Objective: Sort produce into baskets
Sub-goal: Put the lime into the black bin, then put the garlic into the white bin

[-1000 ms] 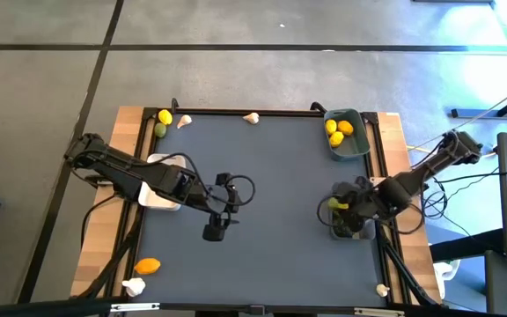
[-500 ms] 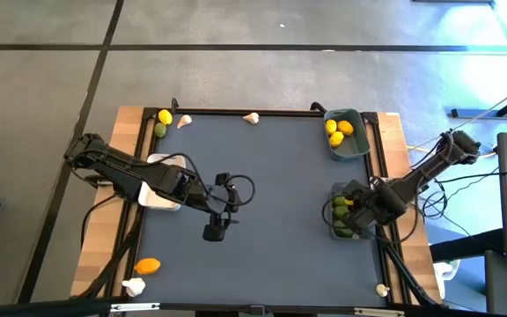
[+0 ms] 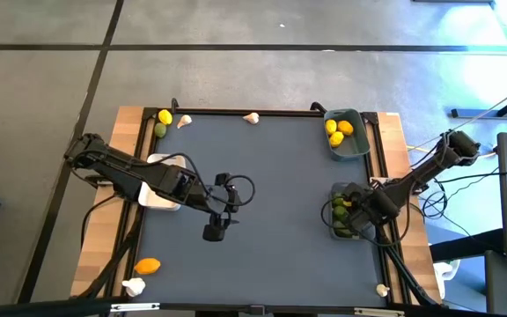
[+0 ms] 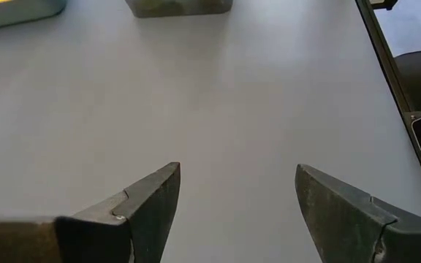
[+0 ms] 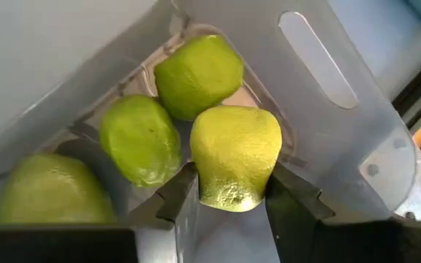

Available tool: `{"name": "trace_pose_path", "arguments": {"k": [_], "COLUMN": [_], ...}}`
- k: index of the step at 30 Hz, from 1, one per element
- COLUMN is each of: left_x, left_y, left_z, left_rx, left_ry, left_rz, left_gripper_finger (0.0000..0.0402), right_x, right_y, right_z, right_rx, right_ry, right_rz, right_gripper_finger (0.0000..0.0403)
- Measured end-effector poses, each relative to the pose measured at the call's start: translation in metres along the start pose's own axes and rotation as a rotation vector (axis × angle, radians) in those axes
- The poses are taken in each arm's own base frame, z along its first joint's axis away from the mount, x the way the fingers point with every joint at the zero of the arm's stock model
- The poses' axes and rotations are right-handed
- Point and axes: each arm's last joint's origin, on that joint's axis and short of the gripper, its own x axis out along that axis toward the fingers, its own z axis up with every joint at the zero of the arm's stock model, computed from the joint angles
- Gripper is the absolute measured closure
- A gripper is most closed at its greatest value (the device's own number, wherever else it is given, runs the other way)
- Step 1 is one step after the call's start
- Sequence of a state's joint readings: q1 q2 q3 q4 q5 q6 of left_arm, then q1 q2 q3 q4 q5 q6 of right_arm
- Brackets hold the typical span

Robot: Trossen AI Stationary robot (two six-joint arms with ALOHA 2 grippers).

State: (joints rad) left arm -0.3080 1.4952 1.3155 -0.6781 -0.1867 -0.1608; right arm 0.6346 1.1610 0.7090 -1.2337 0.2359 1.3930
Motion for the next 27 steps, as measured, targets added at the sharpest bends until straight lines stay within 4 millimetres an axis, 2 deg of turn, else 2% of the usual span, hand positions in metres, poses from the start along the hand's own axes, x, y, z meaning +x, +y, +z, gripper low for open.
{"name": "trace_pose_path", "arguments": {"k": [3,11,16,21,27], "left_x": [0.000,0.000,0.000,-0.001,-0.010], "left_y": [0.000,0.000,0.000,0.000,0.002], "left_z": [0.000,0.000,0.000,-0.002,-0.008], "left_rx": [-0.001,-0.001,-0.001,-0.017,-0.076], "left_ry": [0.000,0.001,0.001,0.016,0.066], "left_rz": [0.000,0.000,0.000,0.002,0.010], "left_gripper_finger": [0.0135,0.0135,0.0135,0.0135,0.0135], "right_x": [0.000,0.000,-0.001,-0.020,-0.052], "right_y": [0.000,0.000,0.000,0.007,0.022], "right_z": [0.000,0.000,0.000,0.007,0.022], "right_rx": [0.002,-0.002,-0.002,0.002,-0.046], "right_ry": [-0.001,-0.001,0.000,-0.037,-0.254], "right_rz": [0.002,0.002,0.004,0.067,0.204], "right_gripper_finger": [0.0255,0.0175,0.0156,0.0158,0.0162]}}
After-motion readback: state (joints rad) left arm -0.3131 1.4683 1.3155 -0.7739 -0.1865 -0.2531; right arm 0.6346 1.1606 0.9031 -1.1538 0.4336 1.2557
